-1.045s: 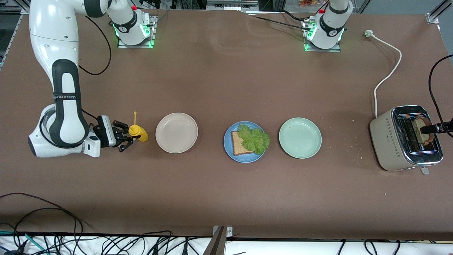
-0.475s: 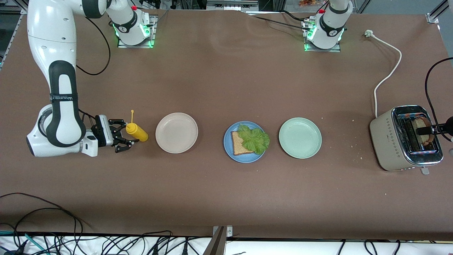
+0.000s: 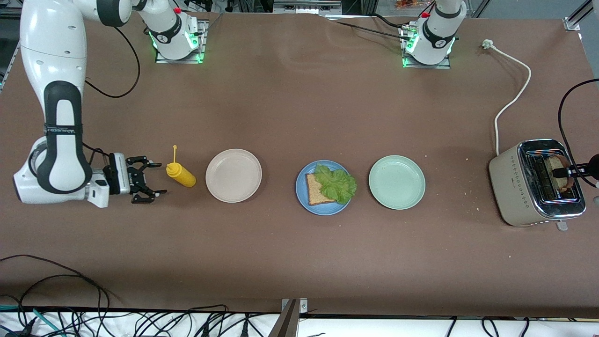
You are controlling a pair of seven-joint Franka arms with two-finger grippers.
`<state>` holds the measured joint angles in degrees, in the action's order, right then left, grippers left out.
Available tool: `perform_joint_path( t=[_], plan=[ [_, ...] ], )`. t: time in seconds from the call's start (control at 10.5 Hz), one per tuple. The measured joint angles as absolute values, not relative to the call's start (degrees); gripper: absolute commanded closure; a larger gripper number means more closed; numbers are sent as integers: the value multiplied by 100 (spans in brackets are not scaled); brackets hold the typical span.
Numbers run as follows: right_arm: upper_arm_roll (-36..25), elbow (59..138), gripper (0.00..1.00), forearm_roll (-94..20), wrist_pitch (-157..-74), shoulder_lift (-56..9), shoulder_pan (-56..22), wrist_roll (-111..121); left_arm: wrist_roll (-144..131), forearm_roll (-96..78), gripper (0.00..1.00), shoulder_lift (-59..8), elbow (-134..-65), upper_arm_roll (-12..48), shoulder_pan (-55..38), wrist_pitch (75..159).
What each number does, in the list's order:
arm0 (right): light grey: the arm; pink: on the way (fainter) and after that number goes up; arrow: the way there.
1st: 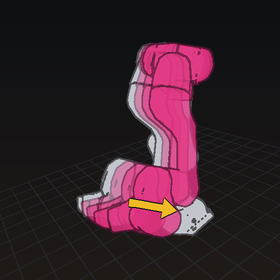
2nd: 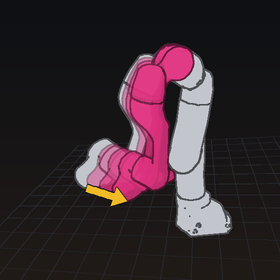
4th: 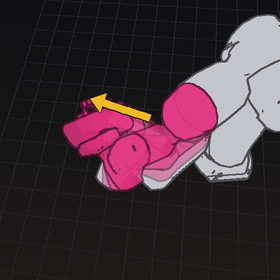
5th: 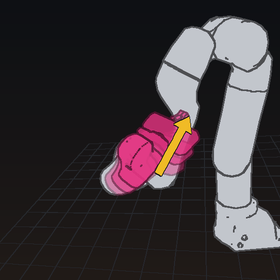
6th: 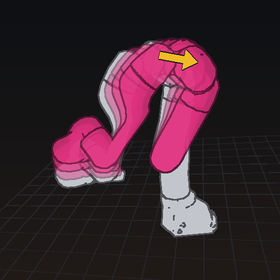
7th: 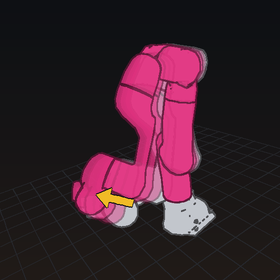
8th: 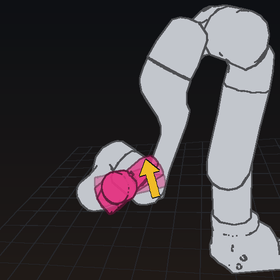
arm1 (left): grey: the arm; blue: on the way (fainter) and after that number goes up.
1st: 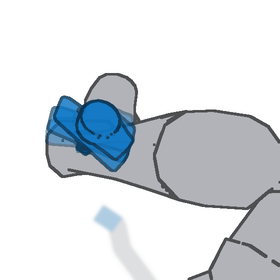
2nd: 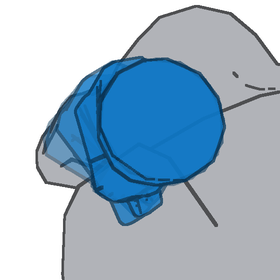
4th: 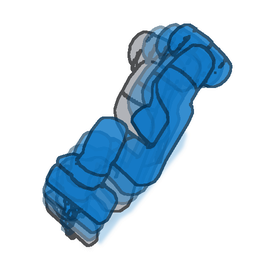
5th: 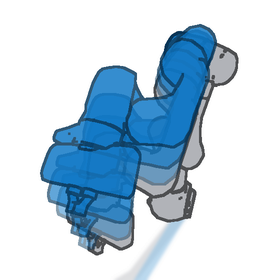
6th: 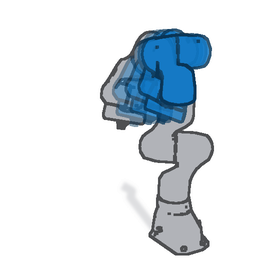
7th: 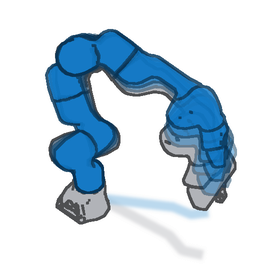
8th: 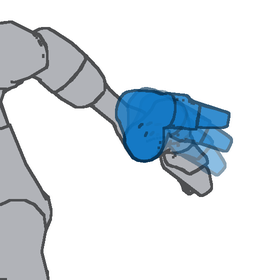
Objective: Make sandwich in blue plate with both arms
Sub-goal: 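Set the mustard bottle upright and open the right gripper, then grasp the toaster bread with the left gripper while the right gripper withdraws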
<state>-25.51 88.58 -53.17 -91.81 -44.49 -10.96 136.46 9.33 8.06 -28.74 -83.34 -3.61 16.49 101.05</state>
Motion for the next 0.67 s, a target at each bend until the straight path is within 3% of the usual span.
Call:
perform_joint_path(
  t=[0.29, 0.67],
  plan=[
    [-2919, 8825, 0, -4995, -8824, -4388, -1036, 12264, 934, 806, 75, -2900, -8334, -361, 1650, 10104],
    [-2952, 8512, 0, -4096, -8637, -3986, -1128, 9466, 934, 806, 100, -2902, -8334, -366, 1656, 10104]
  ],
)
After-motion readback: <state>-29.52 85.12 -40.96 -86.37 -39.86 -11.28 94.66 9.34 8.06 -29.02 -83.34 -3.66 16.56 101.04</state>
